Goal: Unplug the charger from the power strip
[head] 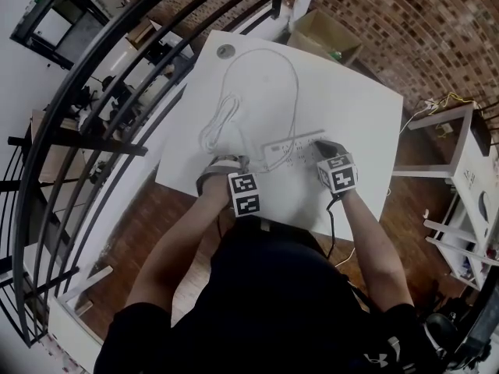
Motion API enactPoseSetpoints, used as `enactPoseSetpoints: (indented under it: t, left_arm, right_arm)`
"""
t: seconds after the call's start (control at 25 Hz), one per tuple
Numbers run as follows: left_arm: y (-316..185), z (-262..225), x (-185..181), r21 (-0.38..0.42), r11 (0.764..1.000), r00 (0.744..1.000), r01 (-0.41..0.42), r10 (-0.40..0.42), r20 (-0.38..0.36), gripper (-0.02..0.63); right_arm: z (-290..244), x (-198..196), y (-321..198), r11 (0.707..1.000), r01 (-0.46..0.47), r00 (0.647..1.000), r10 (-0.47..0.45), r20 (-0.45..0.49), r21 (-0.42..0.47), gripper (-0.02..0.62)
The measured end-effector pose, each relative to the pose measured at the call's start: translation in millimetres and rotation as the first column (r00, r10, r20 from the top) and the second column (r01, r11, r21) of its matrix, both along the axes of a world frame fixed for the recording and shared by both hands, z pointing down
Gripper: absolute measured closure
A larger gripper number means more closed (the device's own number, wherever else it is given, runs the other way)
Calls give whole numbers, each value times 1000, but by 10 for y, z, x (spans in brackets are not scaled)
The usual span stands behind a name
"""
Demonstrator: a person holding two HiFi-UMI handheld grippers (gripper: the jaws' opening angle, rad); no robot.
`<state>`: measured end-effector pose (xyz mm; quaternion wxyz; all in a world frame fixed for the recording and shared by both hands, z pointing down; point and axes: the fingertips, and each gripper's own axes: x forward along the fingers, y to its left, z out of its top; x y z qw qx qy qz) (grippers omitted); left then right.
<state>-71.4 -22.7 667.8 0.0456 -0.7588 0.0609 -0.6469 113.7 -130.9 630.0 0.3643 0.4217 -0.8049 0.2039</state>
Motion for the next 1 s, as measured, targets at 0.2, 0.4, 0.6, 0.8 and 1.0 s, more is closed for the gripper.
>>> enactPoseSetpoints:
  t: [0.2, 0.4, 0.6, 0.8, 1.0]
  left_arm:
    - [-16, -3, -54, 19, 995, 995, 98, -98, -35, 307]
    - [-23, -113, -46, -23, 980, 974, 196, -197, -112, 244]
    - [-88, -363, -121, -47, 932, 898, 360, -359, -253, 232]
    - [-210, -902, -174, -76, 851, 725, 520, -486, -488, 285]
    - [-284, -1449, -285, -106, 781, 531, 615, -510, -676, 420]
  right_arm:
    - [93, 36, 4, 1000, 4, 1000, -4, 3, -3, 577]
    - [78, 38, -19, 1000, -2, 1000, 2, 4, -7, 577]
    - [92, 28, -11, 1000, -9, 1000, 9, 5, -19, 577]
    - [-163, 103, -23, 999, -10, 1000, 10, -9, 40, 581]
    - [-803, 138, 114, 988, -114, 979, 93, 181, 108, 581]
